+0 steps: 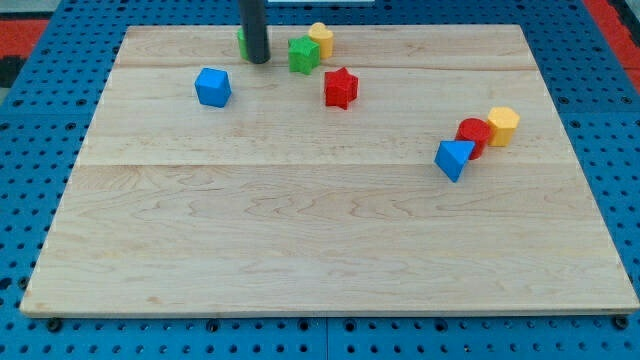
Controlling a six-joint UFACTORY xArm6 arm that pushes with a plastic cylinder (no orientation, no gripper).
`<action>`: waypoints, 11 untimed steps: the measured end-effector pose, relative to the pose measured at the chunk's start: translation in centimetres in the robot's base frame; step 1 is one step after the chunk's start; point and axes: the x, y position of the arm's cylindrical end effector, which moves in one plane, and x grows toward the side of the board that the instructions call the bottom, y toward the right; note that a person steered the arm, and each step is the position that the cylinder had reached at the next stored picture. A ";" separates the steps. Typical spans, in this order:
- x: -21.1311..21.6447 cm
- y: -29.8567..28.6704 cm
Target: Push the red star green star and yellow heart to the right side of the board
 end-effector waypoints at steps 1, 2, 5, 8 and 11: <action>-0.5 3.9; -1.3 1.3; -3.0 14.8; 2.6 9.8; 2.7 19.9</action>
